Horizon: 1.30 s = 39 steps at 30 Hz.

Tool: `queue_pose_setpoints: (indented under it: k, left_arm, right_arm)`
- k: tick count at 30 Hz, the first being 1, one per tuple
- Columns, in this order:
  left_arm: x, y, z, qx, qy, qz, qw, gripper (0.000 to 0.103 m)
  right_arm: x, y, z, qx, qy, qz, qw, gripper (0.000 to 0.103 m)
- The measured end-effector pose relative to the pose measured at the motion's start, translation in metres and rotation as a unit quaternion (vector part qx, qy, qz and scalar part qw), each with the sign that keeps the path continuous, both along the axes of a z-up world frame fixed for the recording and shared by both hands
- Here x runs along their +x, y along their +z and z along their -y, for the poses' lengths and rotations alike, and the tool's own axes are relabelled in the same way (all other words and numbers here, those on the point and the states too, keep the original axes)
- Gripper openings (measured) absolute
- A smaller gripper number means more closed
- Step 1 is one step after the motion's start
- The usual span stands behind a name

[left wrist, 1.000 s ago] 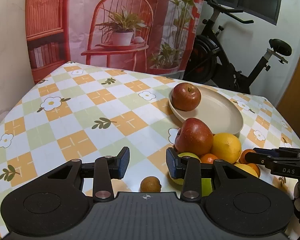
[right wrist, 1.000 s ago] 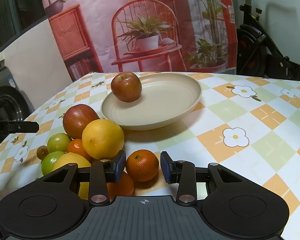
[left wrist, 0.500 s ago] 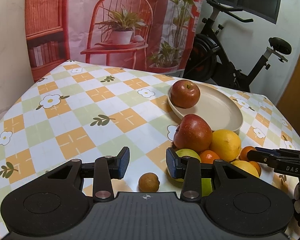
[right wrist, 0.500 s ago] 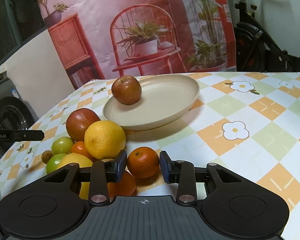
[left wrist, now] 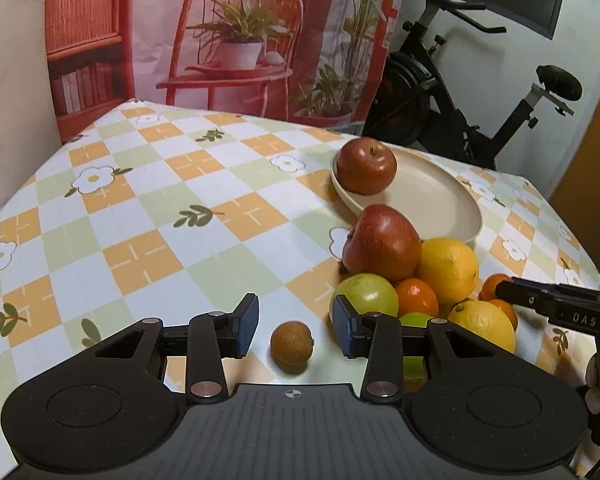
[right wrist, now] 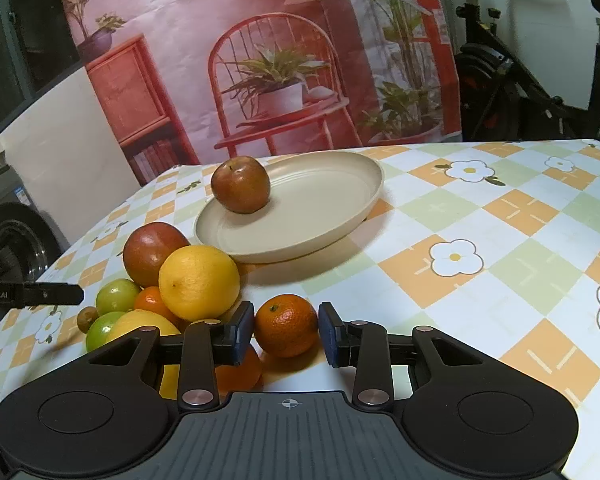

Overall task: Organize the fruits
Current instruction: 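Grasp the small brown fruit with the left gripper while the right gripper grasps a tangerine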

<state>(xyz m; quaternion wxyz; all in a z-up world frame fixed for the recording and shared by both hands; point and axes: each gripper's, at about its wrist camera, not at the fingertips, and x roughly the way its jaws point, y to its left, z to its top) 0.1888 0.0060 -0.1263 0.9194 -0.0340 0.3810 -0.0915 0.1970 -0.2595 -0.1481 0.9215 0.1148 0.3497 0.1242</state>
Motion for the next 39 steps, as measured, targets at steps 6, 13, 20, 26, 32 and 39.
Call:
queue_pose_setpoints:
  k: [6,13,20,26,32,39]
  left_arm:
    - [0.002,-0.008,-0.001,-0.002,0.003,-0.021,0.9998,0.043]
    - [0.005,-0.015,0.001,-0.009,-0.007,-0.035,0.9993,0.043]
    - [0.005,-0.020,-0.003,-0.013,0.002,-0.039,0.9992,0.036]
    - [0.004,-0.020,-0.002,-0.011,0.000,-0.036,0.9993,0.028]
    - [0.003,-0.018,-0.001,-0.014,-0.003,-0.027,0.9995,0.028]
    - [0.002,-0.016,-0.001,-0.014,-0.004,-0.022,0.9996,0.028]
  right_arm:
    - [0.000,0.000,0.002,0.001,-0.006,0.000,1.000,0.032]
    - [0.000,-0.001,0.002,0.002,-0.007,-0.001,1.000,0.032]
    - [0.000,-0.001,0.002,0.002,-0.006,-0.002,1.000,0.032]
    - [0.000,-0.001,0.003,0.003,-0.006,-0.002,1.000,0.033]
    - [0.001,-0.003,0.000,0.005,-0.003,-0.008,1.000,0.035]
    - [0.002,-0.005,-0.001,0.008,-0.002,-0.012,1.000,0.037]
